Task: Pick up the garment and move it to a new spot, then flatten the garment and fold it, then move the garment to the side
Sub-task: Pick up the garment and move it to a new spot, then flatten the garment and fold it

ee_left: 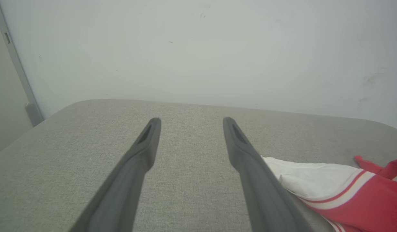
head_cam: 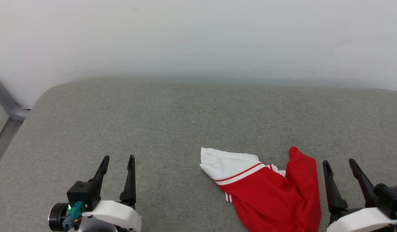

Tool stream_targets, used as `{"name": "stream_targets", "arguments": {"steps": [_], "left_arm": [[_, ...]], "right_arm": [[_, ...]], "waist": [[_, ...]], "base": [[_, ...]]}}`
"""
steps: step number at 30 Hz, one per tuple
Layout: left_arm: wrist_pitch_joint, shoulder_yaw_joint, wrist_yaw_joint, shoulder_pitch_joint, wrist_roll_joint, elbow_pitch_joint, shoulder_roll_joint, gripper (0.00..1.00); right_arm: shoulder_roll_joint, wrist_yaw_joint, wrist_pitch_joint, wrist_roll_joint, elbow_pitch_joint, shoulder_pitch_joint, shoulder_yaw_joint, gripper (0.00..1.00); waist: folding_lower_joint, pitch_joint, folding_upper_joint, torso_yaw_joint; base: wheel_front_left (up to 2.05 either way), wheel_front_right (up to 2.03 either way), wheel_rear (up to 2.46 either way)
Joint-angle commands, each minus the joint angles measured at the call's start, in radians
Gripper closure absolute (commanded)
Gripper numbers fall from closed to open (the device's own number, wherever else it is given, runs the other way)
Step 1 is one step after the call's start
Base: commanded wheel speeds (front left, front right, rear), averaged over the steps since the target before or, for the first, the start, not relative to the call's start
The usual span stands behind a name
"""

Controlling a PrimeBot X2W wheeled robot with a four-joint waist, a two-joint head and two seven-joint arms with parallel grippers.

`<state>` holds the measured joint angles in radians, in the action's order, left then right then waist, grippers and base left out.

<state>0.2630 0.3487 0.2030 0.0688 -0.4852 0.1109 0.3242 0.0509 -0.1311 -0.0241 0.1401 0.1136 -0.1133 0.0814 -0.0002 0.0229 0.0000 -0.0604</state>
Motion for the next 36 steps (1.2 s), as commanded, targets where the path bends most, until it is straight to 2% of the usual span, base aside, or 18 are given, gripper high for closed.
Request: {"name": "stream_targets", "arguments": {"steps": [1, 9, 22, 30, 36], "left_arm": [[0.002, 0.0, 0.0, -0.02, 0.005, -0.008, 0.002, 0.0], [0.002, 0.0, -0.003, -0.046, 0.0, -0.011, 0.0, 0.0], [-0.018, 0.018, -0.018, -0.001, -0.008, 0.0, 0.006, 0.0], [-0.173, 0.074, -0.095, 0.168, -0.052, 0.049, -0.027, 0.0], [-0.294, 0.117, -0.164, 0.327, -0.081, 0.158, -0.047, 0.0]], "right_arm": [[-0.001, 0.001, 0.004, 0.004, 0.006, -0.02, 0.001, 0.0], [-0.001, 0.001, 0.012, 0.012, 0.027, -0.037, 0.004, 0.0], [-0.001, 0.001, 0.012, 0.017, 0.037, -0.024, 0.001, 0.0], [-0.001, 0.001, 0.012, 0.019, 0.038, 0.004, -0.017, 0.0], [-0.001, 0.001, -0.007, 0.027, 0.018, 0.043, -0.025, 0.0]], "waist": [[0.0002, 0.005, 0.0, 0.003], [0.0002, 0.016, 0.0, 0.01], [0.0002, 0.002, 0.0, 0.014], [0.0002, -0.074, 0.0, 0.066], [0.0002, -0.14, 0.0, 0.131]], "base": [[0.0, 0.0, 0.0], [0.0, 0.0, 0.0], [0.0, 0.0, 0.0], [0.0, 0.0, 0.0], [0.0, 0.0, 0.0]]}}
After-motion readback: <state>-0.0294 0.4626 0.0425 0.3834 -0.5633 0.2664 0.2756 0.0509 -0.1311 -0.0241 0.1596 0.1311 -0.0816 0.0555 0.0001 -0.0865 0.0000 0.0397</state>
